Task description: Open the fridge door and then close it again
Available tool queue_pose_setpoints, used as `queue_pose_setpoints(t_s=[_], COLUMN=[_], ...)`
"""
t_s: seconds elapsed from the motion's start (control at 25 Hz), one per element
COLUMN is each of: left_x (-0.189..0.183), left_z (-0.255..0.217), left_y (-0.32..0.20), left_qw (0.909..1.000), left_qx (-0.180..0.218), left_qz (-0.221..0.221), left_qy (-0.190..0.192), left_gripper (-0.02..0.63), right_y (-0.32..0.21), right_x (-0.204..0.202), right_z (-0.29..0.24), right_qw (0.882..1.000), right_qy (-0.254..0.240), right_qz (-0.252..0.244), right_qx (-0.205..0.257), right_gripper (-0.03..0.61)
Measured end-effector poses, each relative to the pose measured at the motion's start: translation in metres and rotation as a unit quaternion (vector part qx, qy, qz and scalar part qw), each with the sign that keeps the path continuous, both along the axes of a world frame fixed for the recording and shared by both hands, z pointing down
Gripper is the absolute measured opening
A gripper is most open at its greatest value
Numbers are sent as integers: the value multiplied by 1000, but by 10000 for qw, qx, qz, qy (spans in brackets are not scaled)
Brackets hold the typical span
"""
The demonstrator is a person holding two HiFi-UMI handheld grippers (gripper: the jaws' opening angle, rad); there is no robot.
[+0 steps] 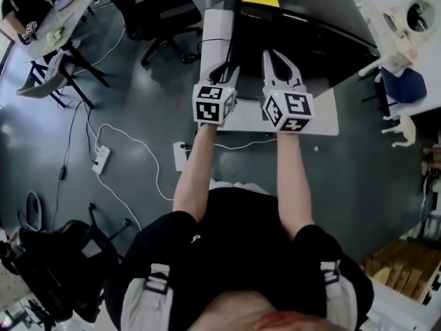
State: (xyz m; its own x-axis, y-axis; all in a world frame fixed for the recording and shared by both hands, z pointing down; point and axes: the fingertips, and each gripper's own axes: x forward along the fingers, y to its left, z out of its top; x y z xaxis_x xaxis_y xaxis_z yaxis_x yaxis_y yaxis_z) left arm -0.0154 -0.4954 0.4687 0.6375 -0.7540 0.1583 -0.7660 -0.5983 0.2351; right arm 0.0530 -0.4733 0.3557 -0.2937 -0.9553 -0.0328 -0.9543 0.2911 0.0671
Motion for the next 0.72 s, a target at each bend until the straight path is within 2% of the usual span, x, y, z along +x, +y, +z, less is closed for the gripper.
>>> queue_pose_setpoints(t_s=[0.12,0.28,0.4,0.52,0.72], left_x=[-13,-13,-3,7,45], left_z=[-13,-42,-56,-58,-62], left_y=[20,43,57,74,92], left_qw=[9991,9976,9949,9921,9941], left_qx=[-41,404,715,823,864], left_qz=[-332,-483,-680,-937,-655], left_qy=[271,282,225,106,63], left_gripper=[84,0,0,-2,-2], right_y=[18,45,61,79,92], right_x=[29,71,98,114,125], right_z=[16,49,62,68,64], right_qw=[9994,9979,9964,9954,9967], right_qy=[-196,-326,-528,-582,-438], right_qz=[224,249,325,442,400], right_qx=[-159,-498,-583,-621,-555], right_gripper=[-6,-6,-6,-6,-6])
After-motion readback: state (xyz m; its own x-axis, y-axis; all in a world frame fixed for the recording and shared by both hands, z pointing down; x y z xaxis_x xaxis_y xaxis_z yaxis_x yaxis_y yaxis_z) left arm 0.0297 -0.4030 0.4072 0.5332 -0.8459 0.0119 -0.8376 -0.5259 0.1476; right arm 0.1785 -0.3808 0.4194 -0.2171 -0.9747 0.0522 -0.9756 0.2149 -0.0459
